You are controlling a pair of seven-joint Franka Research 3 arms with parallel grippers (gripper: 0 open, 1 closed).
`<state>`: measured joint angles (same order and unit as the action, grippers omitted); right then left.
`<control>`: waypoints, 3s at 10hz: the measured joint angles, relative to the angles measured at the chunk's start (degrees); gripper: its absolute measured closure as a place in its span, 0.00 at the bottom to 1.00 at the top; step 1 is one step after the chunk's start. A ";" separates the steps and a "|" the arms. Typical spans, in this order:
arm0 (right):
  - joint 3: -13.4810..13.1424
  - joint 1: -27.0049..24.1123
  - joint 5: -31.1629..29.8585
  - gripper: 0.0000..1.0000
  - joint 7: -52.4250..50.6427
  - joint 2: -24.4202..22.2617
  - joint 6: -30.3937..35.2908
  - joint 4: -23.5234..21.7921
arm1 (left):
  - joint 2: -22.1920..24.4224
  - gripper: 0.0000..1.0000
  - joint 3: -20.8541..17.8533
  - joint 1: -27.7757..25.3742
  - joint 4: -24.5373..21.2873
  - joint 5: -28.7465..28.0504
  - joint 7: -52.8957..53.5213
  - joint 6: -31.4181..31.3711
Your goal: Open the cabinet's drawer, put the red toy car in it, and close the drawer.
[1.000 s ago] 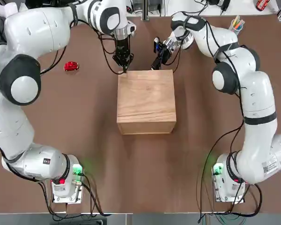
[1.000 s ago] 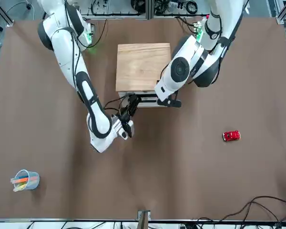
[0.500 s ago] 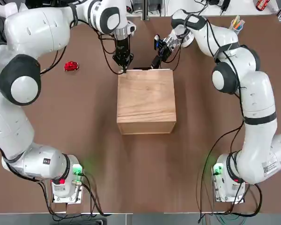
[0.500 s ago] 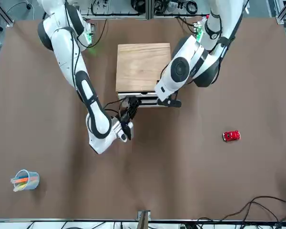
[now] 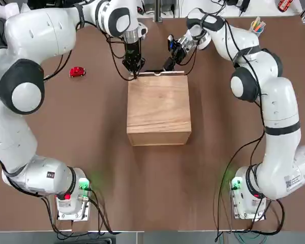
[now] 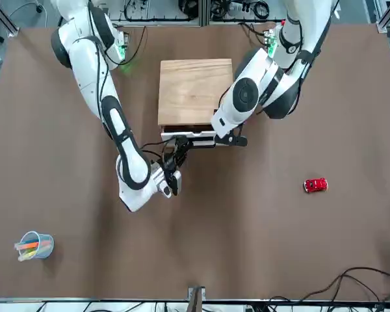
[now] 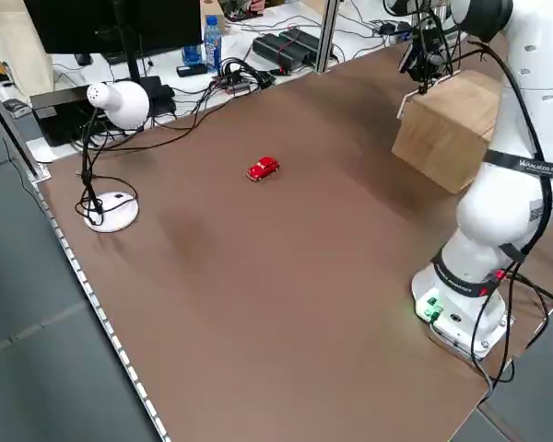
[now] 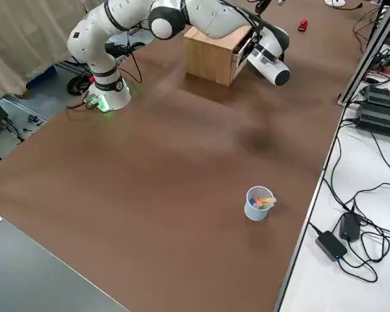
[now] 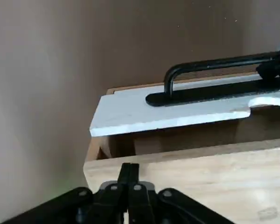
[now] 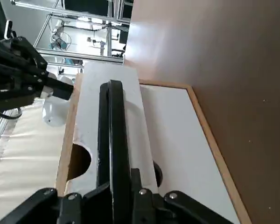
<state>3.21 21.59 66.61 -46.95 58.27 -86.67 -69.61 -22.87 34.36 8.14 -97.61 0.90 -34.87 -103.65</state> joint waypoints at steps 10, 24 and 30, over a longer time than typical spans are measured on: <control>-0.16 -0.71 2.04 0.95 1.74 0.01 -7.39 1.50 | 0.01 0.97 0.06 0.01 0.03 0.00 0.00 0.11; -0.10 -1.07 4.91 0.95 3.02 -0.01 -12.45 1.67 | 0.03 0.97 0.05 -0.10 0.07 0.00 0.00 0.11; -0.08 -1.07 5.71 0.92 3.43 0.00 -14.07 1.63 | 0.03 0.97 0.05 -0.21 0.11 0.00 0.00 0.11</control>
<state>3.13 20.52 72.32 -43.52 58.26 -100.74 -67.98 -22.84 34.41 7.93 -97.50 0.90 -34.87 -103.54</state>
